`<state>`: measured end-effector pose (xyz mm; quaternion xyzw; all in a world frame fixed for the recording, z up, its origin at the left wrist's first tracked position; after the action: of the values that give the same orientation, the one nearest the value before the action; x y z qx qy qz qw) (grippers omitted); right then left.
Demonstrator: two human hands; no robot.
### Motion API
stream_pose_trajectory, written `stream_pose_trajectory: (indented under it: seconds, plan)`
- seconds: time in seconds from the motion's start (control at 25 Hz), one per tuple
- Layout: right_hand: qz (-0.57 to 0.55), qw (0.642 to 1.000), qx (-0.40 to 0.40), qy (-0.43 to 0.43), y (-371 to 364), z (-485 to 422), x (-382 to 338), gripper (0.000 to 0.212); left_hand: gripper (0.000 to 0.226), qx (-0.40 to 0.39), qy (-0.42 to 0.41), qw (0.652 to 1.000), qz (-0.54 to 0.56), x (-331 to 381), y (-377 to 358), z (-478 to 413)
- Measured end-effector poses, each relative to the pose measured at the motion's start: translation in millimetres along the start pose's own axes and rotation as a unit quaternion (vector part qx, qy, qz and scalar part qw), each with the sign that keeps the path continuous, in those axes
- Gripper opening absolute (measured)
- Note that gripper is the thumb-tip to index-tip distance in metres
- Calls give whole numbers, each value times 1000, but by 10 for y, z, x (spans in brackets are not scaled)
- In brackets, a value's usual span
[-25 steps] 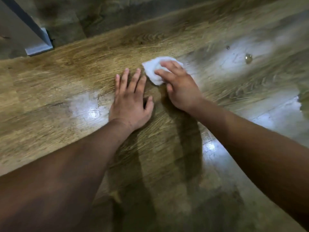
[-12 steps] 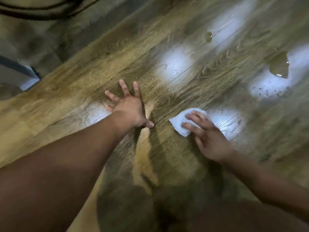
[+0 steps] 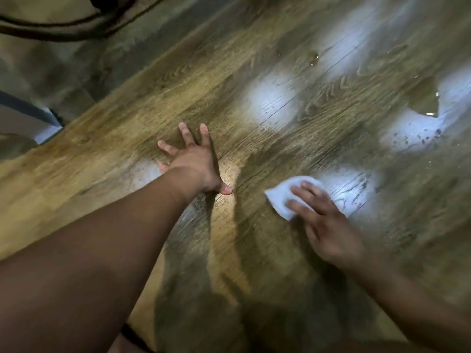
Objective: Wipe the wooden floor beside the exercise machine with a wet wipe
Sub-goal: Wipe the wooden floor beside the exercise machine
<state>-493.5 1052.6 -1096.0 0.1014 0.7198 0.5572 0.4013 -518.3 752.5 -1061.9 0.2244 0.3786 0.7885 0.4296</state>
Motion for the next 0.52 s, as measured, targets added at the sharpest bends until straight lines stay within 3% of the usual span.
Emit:
stream_pose_trajectory:
  seconds: [0.12, 0.28, 0.4, 0.52]
  plan:
    - [20, 1000, 16, -2, 136, 269, 127, 45, 153, 8, 3, 1000, -3, -25, 20, 19]
    - [23, 998, -7, 60, -207, -1218, -83, 52, 150, 11, -27, 999, -32, -74, -24, 20]
    - [41, 998, -38, 28, -311, -2225, -284, 65, 143, 32, -43, 997, -63, -172, 94, -36]
    - [44, 998, 5, 52, -271, -1748, -141, 61, 144, 65, -57, 993, -74, -382, 290, -116]
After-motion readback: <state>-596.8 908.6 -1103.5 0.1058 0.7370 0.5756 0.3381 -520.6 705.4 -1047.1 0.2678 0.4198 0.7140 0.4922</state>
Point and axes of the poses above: each hand's wrist, its own z-axis away from the middle knuckle, its own y-axis out of the back of the hand, x = y × z, the point moved 1 cm from there along -z, towards the middle knuckle, and after that the axes turned 10 degrees about x, right-handed, at the moved point
